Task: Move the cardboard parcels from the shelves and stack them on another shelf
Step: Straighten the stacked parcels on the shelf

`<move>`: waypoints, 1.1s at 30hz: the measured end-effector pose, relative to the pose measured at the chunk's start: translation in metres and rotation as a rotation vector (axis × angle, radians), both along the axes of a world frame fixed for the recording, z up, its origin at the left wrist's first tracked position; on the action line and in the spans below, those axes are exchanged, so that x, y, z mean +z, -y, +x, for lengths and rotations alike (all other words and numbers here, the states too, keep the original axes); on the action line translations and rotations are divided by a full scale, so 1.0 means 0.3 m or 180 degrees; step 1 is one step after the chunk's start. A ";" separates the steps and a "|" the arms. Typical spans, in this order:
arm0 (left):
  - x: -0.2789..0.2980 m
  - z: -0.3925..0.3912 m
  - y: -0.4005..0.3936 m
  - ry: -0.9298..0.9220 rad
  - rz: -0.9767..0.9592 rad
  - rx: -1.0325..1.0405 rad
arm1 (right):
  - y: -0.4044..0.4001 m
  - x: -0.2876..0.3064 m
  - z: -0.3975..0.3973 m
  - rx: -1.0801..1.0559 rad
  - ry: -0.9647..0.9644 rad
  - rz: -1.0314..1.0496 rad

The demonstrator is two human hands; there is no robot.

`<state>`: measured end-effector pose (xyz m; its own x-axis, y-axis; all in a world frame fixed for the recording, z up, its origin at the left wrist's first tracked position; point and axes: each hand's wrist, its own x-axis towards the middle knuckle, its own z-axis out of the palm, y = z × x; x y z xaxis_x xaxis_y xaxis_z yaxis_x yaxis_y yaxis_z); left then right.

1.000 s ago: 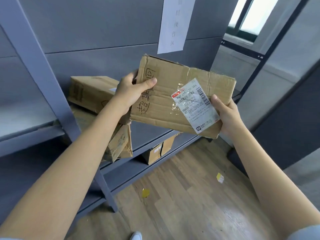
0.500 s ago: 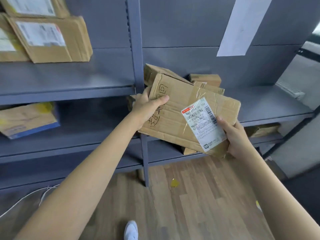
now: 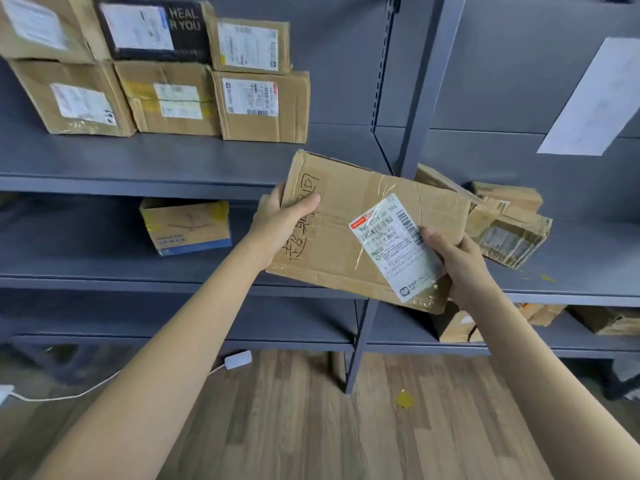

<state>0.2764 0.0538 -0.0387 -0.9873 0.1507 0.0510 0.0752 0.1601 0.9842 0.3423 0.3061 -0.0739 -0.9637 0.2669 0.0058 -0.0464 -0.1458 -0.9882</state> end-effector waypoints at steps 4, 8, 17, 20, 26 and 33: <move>0.032 -0.017 0.186 -0.0344 0.0285 0.0250 | 0.174 0.063 -0.075 0.0032 -0.0331 0.0201; 0.090 -0.057 0.337 -0.0660 0.0385 0.0533 | 0.309 0.142 -0.154 -0.0016 -0.0713 0.0497; 0.125 -0.171 0.585 -0.1026 0.0281 0.0902 | 0.580 0.190 -0.344 0.0136 -0.1125 0.0568; 0.121 -0.235 0.688 -0.1132 0.0109 0.1240 | 0.686 0.190 -0.433 0.0252 -0.1237 0.0569; 0.100 -0.394 0.857 -0.1194 -0.0176 0.1833 | 0.893 0.166 -0.673 0.0553 -0.1375 0.0675; 0.075 -0.638 1.053 -0.0883 -0.0301 0.2211 | 1.102 0.128 -1.003 0.1088 -0.1320 0.0707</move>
<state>0.0851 -0.2620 -0.0161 -0.8097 -0.4858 0.3293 0.1692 0.3441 0.9236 0.0415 -0.0246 -0.0356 -0.9002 -0.1099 0.4215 -0.4228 -0.0119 -0.9061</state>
